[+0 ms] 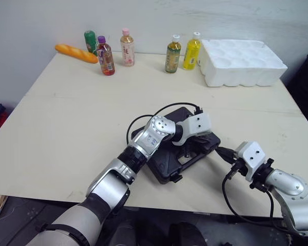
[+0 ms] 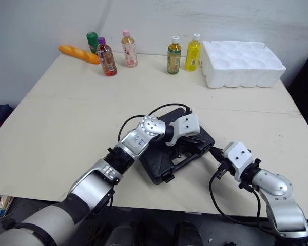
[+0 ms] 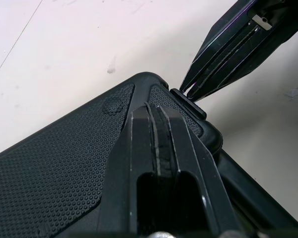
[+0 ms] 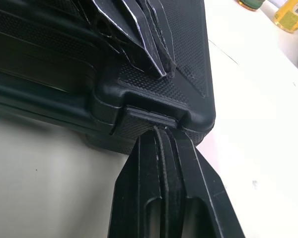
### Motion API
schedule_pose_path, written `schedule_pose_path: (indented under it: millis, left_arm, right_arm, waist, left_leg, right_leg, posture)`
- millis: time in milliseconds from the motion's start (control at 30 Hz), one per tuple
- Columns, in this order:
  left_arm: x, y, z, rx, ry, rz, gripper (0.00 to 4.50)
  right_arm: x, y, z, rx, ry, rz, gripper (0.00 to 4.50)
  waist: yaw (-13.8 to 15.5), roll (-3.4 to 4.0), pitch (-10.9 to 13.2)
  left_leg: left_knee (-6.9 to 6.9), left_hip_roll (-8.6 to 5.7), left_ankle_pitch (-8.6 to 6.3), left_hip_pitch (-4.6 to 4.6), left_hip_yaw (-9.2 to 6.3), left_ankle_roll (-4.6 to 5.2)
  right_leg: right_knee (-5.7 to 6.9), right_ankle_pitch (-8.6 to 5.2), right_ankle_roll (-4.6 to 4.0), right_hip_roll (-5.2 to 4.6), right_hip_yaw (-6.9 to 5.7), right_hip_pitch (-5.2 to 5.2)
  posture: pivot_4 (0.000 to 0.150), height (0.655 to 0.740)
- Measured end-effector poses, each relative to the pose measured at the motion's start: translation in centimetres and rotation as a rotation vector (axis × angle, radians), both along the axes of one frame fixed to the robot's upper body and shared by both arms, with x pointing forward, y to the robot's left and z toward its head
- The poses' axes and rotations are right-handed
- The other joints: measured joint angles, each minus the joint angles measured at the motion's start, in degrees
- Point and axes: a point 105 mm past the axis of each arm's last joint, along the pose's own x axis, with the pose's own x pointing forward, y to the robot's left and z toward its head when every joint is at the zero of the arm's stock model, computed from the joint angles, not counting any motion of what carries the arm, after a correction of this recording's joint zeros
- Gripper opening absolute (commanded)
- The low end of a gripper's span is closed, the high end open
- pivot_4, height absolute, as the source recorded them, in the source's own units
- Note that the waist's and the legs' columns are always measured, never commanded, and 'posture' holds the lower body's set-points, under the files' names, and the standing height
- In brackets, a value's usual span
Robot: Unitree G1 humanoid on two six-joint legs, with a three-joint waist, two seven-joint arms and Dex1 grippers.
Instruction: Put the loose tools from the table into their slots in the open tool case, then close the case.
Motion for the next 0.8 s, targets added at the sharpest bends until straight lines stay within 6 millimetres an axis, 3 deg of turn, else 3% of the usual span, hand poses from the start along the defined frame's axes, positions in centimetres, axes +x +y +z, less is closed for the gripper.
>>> schedule_pose_path:
  millis: [800]
  left_arm:
    - [0.7,0.7,0.1,0.011,0.013,0.063,0.06]
  right_arm:
    - [1.4,1.1,-1.0,0.050,0.037,0.001,0.00]
  waist:
    - [-1.81,0.08,-0.06]
  left_leg:
    - [-0.19,0.07,-0.29,0.11,0.00,-0.24]
  right_leg:
    - [-0.03,0.00,-0.01,-0.01,0.09,-0.06]
  posture:
    - [0.150,0.7400]
